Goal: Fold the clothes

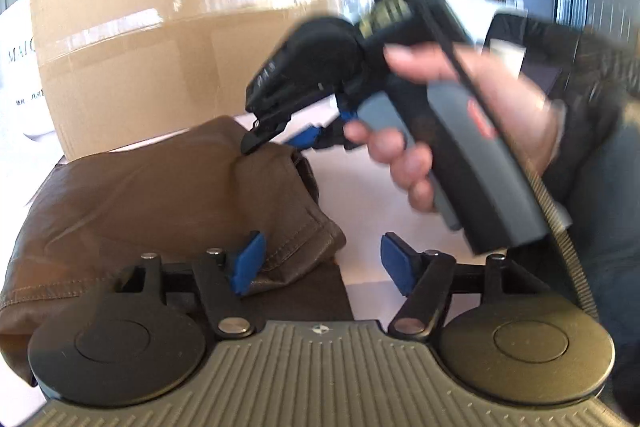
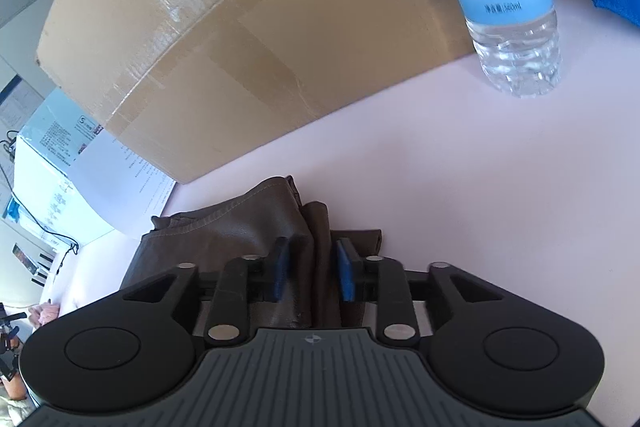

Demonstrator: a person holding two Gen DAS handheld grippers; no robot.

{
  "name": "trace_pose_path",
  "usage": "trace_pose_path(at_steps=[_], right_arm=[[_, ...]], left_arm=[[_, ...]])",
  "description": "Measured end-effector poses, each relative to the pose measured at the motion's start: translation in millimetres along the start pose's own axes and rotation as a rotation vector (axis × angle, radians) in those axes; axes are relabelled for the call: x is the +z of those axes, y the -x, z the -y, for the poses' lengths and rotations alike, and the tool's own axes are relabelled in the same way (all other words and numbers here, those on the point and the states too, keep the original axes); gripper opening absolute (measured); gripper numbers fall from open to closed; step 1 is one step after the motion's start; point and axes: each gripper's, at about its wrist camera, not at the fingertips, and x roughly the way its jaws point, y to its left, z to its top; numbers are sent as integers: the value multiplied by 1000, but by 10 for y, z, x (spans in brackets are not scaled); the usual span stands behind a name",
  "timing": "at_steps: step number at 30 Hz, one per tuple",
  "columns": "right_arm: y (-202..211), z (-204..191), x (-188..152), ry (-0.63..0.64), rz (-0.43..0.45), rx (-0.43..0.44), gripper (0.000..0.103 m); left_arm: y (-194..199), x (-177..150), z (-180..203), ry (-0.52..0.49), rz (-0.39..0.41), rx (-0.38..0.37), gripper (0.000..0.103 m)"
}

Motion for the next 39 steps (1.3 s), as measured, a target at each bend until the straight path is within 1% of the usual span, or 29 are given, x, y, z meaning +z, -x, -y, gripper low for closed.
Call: trace_pose_path(at_steps=[1, 2, 3, 5, 6, 7, 8, 9, 11, 12, 14, 18, 20, 22, 24, 26, 27, 29, 31, 32, 34, 36, 38, 39], right_arm=[[37, 9, 22, 8, 20, -15, 63], [74, 19, 42, 9, 35, -9, 63], [111, 30, 63, 8, 50, -2, 63], [212, 79, 109, -37, 94, 6, 66], [236, 78, 113, -37, 113, 6, 66], [281, 53, 116, -29, 136, 5, 67], [327, 27, 119, -21, 159, 4, 67], [358, 14, 118, -24, 170, 26, 67], [417, -10, 115, -33, 192, 73, 68], [445, -38, 113, -32, 196, 100, 68], [500, -104, 114, -26, 193, 147, 68], [569, -238, 89, -27, 165, 189, 68], [556, -271, 61, -47, 133, 230, 68], [520, -288, 29, -69, 91, 261, 68], [507, -317, -11, -82, 57, 249, 68], [512, -389, -58, -28, 48, 157, 68], [535, -450, -102, 33, 47, 83, 68], [556, -460, -176, 55, 41, 76, 68], [614, -439, -229, 48, 29, 99, 68], [667, -445, -266, 66, 33, 103, 68], [811, -489, -399, 183, 65, 116, 68], [1007, -528, -623, 345, 116, 141, 68], [1154, -533, -821, 443, 154, 146, 68], [1183, -527, -869, 459, 164, 148, 68]], left_arm=[[80, 24, -56, 27, 29, -15, 69], [207, 61, -139, 57, 80, -35, 74], [266, 70, -163, 64, 109, -45, 76], [437, 89, -269, 84, 186, -50, 80], [528, 96, -333, 95, 225, -42, 81], [573, 92, -371, 102, 246, -18, 81], [612, 90, -408, 109, 265, 13, 82], [616, 95, -436, 115, 272, 64, 82], [543, 114, -466, 119, 254, 160, 82], [456, 137, -491, 120, 232, 220, 82], [360, 140, -570, 124, 196, 274, 82], [206, 157, -745, 156, 100, 342, 82], [153, 121, -814, 174, 77, 349, 82], [186, 129, -802, 179, 53, 361, 82], [138, 126, -839, 172, 34, 377, 82], [113, 141, -870, 166, 28, 391, 82], [108, 146, -887, 166, 25, 399, 82], [106, 160, -924, 177, 11, 412, 82], [108, 169, -966, 198, -9, 411, 82], [108, 172, -989, 210, -20, 406, 82], [99, 175, -1066, 235, -44, 398, 82], [121, 192, -1149, 240, -46, 411, 82], [164, 207, -1241, 243, -28, 443, 82], [179, 207, -1305, 248, -26, 447, 82]])
